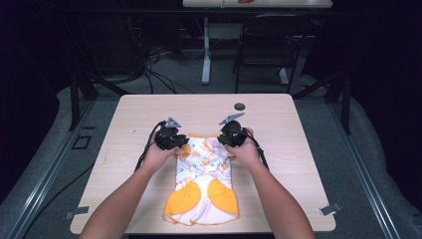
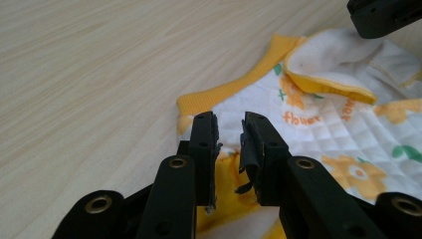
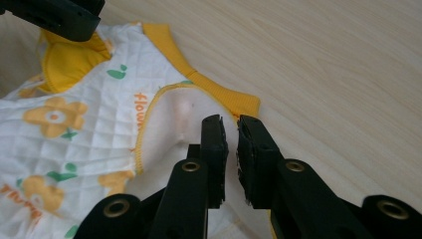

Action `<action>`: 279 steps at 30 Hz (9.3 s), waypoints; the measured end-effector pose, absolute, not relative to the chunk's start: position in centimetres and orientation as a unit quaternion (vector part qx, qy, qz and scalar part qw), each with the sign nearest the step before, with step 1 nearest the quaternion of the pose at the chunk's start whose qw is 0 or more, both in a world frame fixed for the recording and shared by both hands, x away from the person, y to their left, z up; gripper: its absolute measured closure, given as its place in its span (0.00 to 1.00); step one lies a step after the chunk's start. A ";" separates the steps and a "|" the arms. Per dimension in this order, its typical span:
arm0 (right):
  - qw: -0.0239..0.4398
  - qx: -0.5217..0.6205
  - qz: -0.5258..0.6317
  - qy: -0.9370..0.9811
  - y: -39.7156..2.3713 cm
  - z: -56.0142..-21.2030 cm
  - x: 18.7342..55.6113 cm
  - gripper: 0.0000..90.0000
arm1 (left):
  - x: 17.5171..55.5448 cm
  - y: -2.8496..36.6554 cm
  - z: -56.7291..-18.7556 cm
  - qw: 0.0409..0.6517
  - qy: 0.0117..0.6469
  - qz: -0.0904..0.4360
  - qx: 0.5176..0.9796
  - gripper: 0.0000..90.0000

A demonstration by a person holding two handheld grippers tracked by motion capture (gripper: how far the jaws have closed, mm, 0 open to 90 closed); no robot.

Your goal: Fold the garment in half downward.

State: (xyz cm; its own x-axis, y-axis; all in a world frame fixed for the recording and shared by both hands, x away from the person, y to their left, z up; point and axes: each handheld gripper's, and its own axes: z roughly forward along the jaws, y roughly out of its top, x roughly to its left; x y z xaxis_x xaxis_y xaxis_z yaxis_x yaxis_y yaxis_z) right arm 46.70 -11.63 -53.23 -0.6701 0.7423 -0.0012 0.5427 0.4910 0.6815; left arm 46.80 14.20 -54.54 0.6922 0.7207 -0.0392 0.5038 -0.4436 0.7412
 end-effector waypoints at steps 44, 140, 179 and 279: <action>0.097 0.423 0.331 0.838 -11.5 -56.9 48.9 0.92 | 48.5 13.9 -57.6 0.349 0.390 0.134 0.842 0.87; 0.202 0.267 0.353 0.874 -10.8 -47.1 41.6 0.98 | 43.1 16.6 -48.4 0.418 0.307 0.180 0.836 0.95; 0.139 0.254 0.369 0.883 -12.0 -51.8 36.2 0.93 | 37.4 17.3 -53.1 0.430 0.285 0.115 0.849 0.94; 0.092 0.249 0.369 0.891 -12.1 -57.0 31.6 0.88 | 31.5 17.6 -58.1 0.430 0.269 0.065 0.859 0.70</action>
